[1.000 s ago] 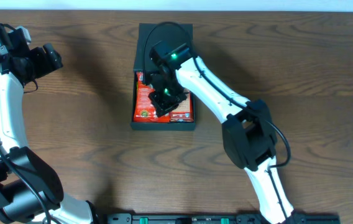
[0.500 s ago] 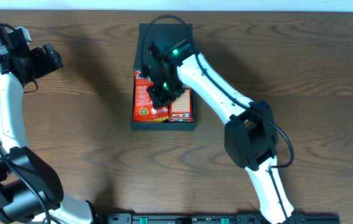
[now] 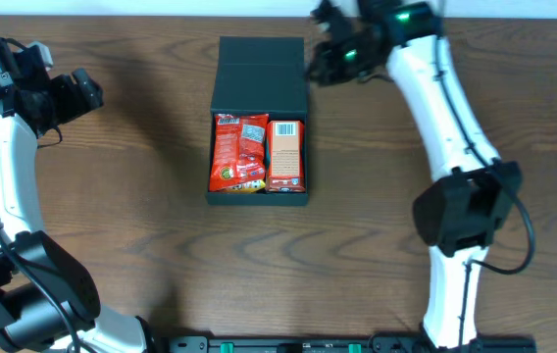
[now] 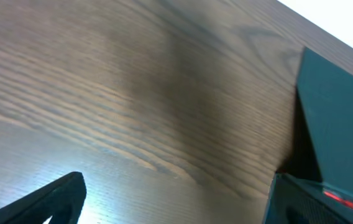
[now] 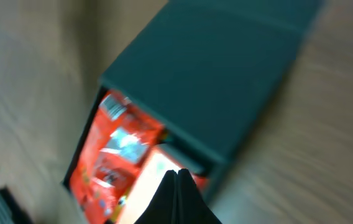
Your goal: Pack container
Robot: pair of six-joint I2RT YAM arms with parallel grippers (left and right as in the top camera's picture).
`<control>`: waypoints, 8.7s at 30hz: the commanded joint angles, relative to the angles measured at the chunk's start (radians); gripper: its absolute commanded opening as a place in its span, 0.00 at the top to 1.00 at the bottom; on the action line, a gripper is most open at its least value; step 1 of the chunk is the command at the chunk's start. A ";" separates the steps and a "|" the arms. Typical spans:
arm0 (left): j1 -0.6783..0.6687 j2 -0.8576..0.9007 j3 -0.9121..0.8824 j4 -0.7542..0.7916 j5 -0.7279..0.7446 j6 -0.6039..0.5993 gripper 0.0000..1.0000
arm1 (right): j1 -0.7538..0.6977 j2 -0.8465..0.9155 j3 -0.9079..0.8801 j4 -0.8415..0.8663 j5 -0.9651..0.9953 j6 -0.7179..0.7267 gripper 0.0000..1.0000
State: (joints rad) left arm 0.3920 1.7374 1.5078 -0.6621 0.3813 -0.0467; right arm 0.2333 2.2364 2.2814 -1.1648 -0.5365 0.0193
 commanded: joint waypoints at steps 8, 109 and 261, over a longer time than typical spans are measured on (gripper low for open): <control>-0.158 0.111 0.006 0.243 0.126 -0.159 0.94 | -0.121 0.139 -0.006 0.123 -0.135 0.072 0.99; -0.340 0.462 0.006 0.849 0.639 -0.484 0.94 | -0.080 0.371 -0.032 0.317 -0.771 -0.018 0.99; -0.653 0.254 -0.067 -0.214 0.195 0.563 0.94 | 0.649 -0.707 -1.468 0.911 0.723 0.474 0.98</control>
State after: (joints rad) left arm -0.2684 1.9625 1.4830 -0.8532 0.6407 0.5022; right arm 0.8410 1.5360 0.8253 -0.2722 0.0063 0.4099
